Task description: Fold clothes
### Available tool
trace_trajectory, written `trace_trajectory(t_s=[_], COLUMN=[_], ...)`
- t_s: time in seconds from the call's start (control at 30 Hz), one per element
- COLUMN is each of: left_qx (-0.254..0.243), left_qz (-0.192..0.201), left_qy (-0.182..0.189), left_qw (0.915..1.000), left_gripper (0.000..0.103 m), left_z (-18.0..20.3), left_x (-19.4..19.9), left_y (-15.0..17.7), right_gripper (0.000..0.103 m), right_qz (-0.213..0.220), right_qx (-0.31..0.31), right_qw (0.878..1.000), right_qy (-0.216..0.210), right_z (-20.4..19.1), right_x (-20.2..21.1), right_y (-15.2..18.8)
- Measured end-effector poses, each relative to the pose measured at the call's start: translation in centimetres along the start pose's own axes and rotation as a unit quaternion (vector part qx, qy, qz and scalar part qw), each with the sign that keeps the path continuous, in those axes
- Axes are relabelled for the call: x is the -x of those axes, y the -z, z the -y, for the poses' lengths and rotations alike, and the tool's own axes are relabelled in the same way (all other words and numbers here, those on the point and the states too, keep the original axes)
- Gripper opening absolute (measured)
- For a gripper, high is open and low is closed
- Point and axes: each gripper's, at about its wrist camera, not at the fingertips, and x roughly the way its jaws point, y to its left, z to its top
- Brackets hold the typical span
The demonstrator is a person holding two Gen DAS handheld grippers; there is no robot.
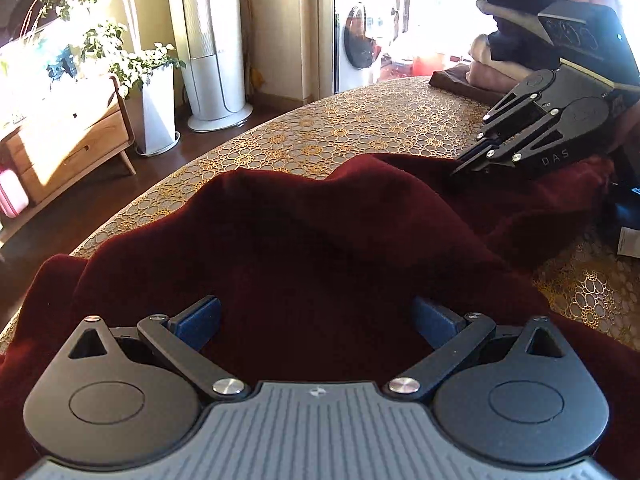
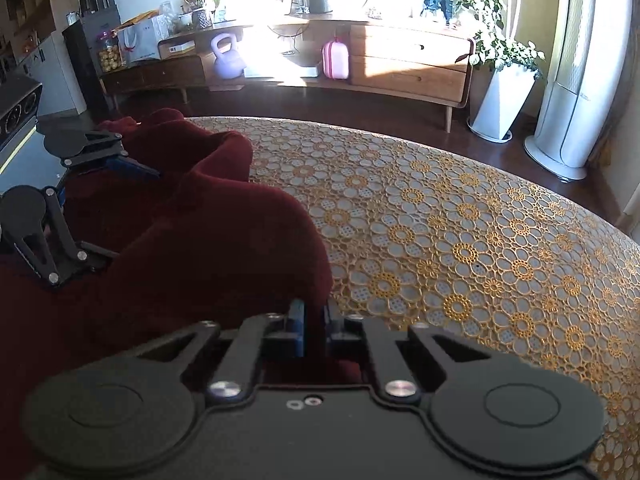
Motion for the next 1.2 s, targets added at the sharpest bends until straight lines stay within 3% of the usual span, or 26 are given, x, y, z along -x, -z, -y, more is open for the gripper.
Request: trace_trajectory(t_s=[0.07,0.2,0.27,0.4,0.5,0.6,0.8,1.07,1.2], left_qx=[-0.001,-0.002,0.002,0.005,0.004,-0.001,-0.045,-0.032,-0.034], left_qz=[0.003,0.003,0.003,0.006,0.002,-0.005,-0.005,0.005,0.002], left_qy=[-0.001,-0.009,-0.011,-0.014,-0.015,0.014,0.038,0.025,0.025], left_qw=[1.0000,1.0000,0.9999,0.9999,0.9999,0.9999,0.9983,0.9992,0.9991], left_gripper=[0.102,0.102,0.102,0.102,0.102,0.102,0.102,0.103,0.103], left_z=[0.0,0.0,0.0,0.0,0.3,1.1,4.1,4.5,4.4], left_x=[0.1,0.1,0.0,0.0,0.2,0.7,1.7,1.5,1.5], left_y=[0.1,-0.1,0.0,0.0,-0.2,-0.2,0.9,1.3,1.2], right_gripper=[0.103,0.103,0.103,0.103,0.103,0.103,0.103,0.103,0.103], right_qz=[0.002,0.012,0.007,0.017,0.027,0.025,-0.038,-0.079,-0.078], right_qx=[0.010,-0.029,-0.077,-0.082,-0.074,-0.056,-0.101,-0.119,-0.113], right_qw=[1.000,0.993,0.992,0.992,0.993,0.995,0.989,0.984,0.986], right_qy=[0.019,0.111,0.100,0.094,0.088,0.083,0.101,0.104,0.091], right_z=[-0.5,1.9,3.7,3.5,3.4,3.3,6.6,7.9,7.8], right_x=[0.1,0.9,0.8,1.0,3.4,6.4,9.4,9.4,9.1], right_y=[-0.1,0.0,0.5,0.7,0.8,1.4,5.7,9.4,10.0])
